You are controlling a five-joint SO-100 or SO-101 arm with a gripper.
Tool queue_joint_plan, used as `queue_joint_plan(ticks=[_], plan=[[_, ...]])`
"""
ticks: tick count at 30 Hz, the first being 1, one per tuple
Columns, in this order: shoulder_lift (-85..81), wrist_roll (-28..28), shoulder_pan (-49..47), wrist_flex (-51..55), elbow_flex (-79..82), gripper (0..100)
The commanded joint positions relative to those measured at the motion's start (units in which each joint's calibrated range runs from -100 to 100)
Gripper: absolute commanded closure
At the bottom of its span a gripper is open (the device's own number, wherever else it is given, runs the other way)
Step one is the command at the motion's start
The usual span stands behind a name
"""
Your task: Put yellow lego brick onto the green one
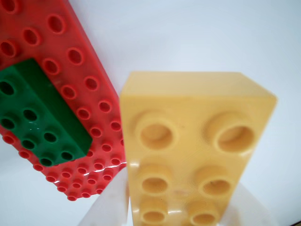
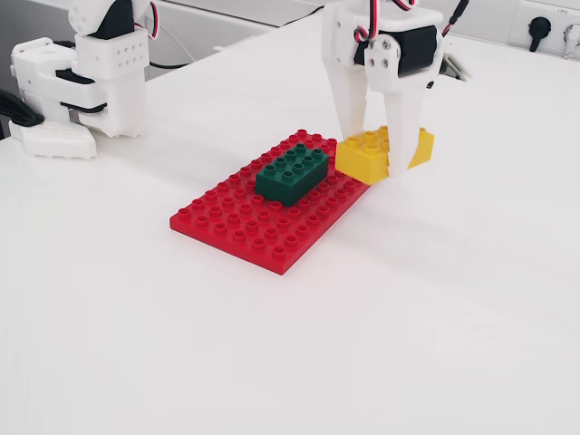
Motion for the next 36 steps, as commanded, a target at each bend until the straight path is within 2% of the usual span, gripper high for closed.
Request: queue_joint_plan(ticks=[1, 5, 10, 17, 23, 28, 36], plan=[[-9.6, 0.0, -1.7, 0.1, 7.0, 91], [-18.1, 0.0, -2.3, -3.0, 19.3, 91], [-31.9, 0.5, -2.3, -12.7, 41.0, 91], [-52.2, 5.9, -5.4, -22.9, 67.5, 91], [-60.3, 7.5, -4.8, -23.6, 75.5, 91], [-60.3, 7.5, -3.2, -22.8, 77.8, 91], [-60.2, 9.1, 0.2, -28.5, 84.2, 91]])
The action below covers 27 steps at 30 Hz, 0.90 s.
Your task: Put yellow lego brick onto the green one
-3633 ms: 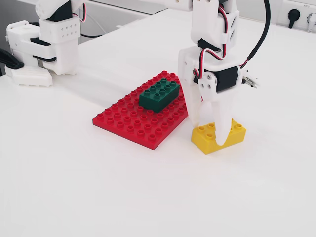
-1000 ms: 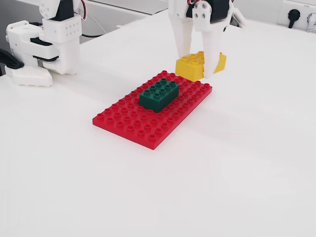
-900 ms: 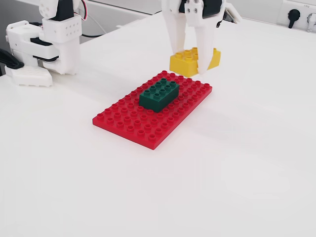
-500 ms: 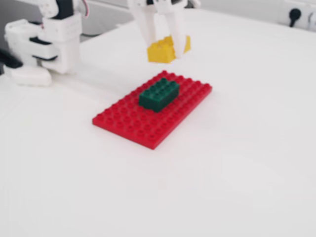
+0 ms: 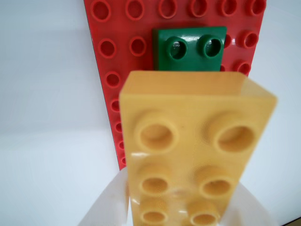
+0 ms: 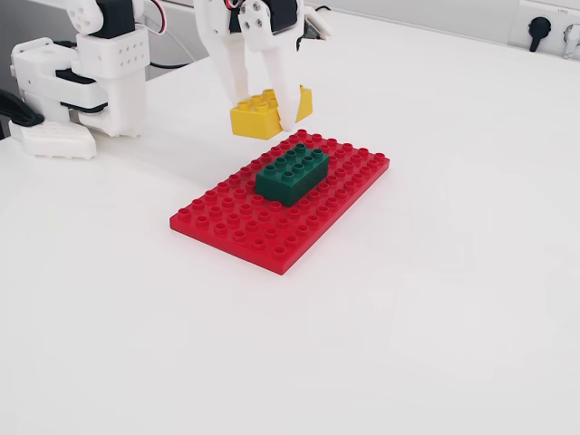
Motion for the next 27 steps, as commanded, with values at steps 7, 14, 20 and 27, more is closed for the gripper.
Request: queue_joint_plan(ticks=[7, 14, 20, 27], plan=[[-1.3, -0.1, 0.8, -3.2, 0.3, 88], [5.8, -0.6, 0.7, -5.6, 0.2, 86], [7.9, -0.7, -1.7, -5.6, -0.6, 87], [7.9, -0.4, -1.7, -5.5, -0.8, 87]])
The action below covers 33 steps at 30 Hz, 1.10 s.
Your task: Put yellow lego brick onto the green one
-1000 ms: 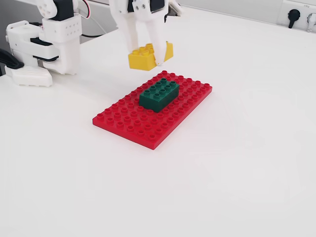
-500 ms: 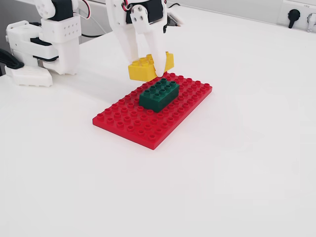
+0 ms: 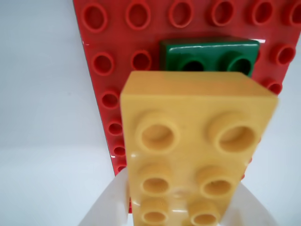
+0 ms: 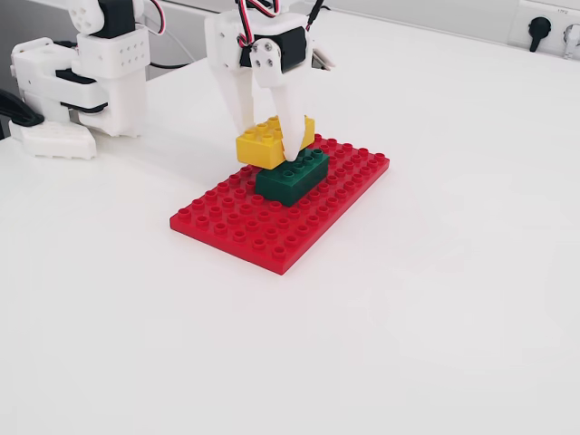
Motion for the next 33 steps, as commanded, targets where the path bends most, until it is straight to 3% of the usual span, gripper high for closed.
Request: queue_joint_plan(ticks=[1, 33], plan=[[-0.3, 0.3, -0.3, -0.3, -1.9, 87], [6.2, -0.1, 0.3, -2.6, -5.3, 87]])
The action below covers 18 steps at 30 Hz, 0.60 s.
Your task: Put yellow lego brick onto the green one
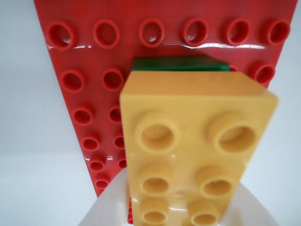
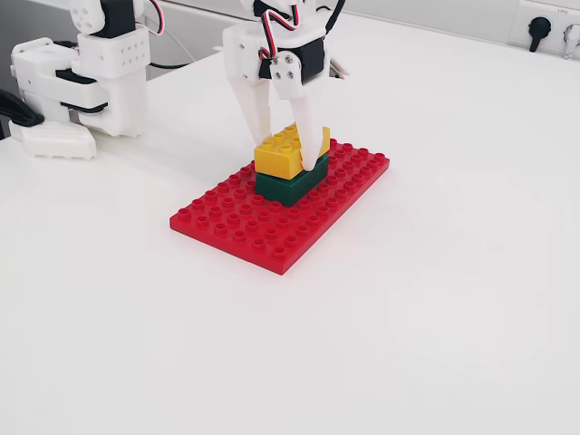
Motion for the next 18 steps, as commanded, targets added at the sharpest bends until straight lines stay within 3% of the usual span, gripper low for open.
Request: queue_joint_plan(ticks=[1, 6, 12, 18], plan=[[-1.0, -0.1, 0.6, 0.2, -0.8, 87], [-1.3, -0.1, 0.6, 0.2, -0.7, 86], [-1.4, 0.2, 0.6, 0.2, -0.6, 77], [-1.4, 0.3, 0.5, 0.1, -0.6, 74]])
